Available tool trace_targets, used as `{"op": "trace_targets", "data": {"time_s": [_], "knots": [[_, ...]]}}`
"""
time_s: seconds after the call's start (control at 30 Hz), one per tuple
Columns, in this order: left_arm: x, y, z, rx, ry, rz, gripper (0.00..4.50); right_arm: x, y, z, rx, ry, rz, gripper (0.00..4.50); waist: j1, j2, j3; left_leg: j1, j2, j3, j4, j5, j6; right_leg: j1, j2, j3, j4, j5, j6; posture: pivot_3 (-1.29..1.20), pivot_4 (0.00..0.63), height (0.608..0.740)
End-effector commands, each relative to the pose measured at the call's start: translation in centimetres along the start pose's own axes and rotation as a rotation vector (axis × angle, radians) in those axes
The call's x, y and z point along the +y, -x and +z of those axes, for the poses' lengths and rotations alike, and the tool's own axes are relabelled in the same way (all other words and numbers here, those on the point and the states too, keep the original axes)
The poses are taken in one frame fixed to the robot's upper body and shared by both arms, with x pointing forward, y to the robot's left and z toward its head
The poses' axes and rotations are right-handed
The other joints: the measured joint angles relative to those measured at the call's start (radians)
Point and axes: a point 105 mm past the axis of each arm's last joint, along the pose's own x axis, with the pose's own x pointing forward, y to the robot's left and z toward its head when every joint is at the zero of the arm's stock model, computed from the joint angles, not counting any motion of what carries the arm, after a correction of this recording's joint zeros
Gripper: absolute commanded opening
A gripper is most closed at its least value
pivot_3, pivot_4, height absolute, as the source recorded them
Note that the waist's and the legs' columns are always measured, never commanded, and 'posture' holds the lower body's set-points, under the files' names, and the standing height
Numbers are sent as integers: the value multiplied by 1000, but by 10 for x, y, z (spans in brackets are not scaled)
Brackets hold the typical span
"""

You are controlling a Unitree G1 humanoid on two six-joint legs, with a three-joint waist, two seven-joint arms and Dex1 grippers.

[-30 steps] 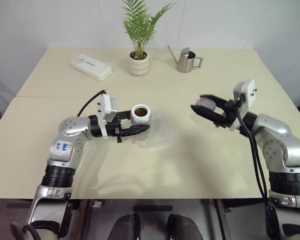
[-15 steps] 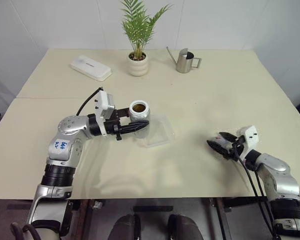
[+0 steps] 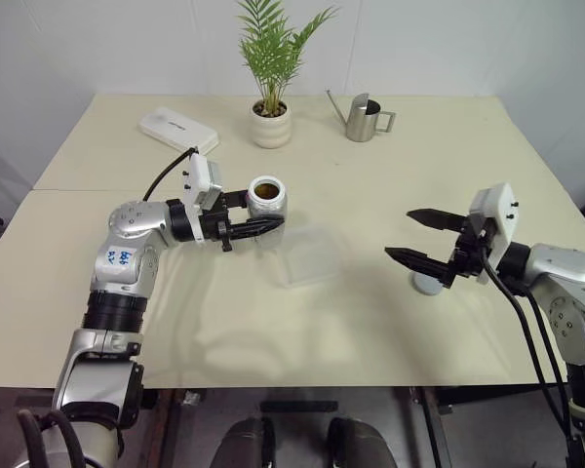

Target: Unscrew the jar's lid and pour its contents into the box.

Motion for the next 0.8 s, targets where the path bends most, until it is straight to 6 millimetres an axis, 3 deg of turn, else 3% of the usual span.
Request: {"op": "trace_targets", "data": {"time_s": [0.03,0.17,0.3,0.4,0.5,0.67,0.8], "knots": [[11,-1,0,118,-115,7,1963,10,-4,12,0,41,33,4486,8,0,0,-1,0,0,0,0,0,0,0,-1,0,0,0,0,150,740],[23,-4,-8,235,-224,59,1963,16,-9,16,-34,45,24,4486,20,0,0,-2,-1,1,0,-1,1,-1,0,-1,-2,0,0,0,150,740],[32,-11,-4,262,-343,131,1963,20,-7,3,-17,19,0,4486,23,-2,1,-4,-1,-1,1,-1,1,-2,0,-3,-3,0,0,0,150,740],[43,-22,4,315,-633,250,1963,19,-6,-3,-30,-18,-34,4486,24,-3,2,-7,-1,-3,3,-1,2,-2,0,-4,-3,1,1,0,150,740],[43,-35,19,334,-1056,310,1963,18,-7,-7,-33,-31,-57,4486,23,-3,2,-7,-1,-3,4,-1,2,-2,0,-4,-3,1,3,0,150,740],[36,-54,28,371,-1744,280,1963,19,-11,-10,-44,-43,-68,4486,23,-4,2,-7,-1,-3,2,-1,3,-2,0,-4,-3,1,3,0,150,740],[29,-67,23,306,-2005,217,1963,21,-15,-11,-60,-56,-76,4486,24,-4,2,-9,-1,-2,1,-1,3,-5,0,-3,-3,1,3,0,150,740]]}}
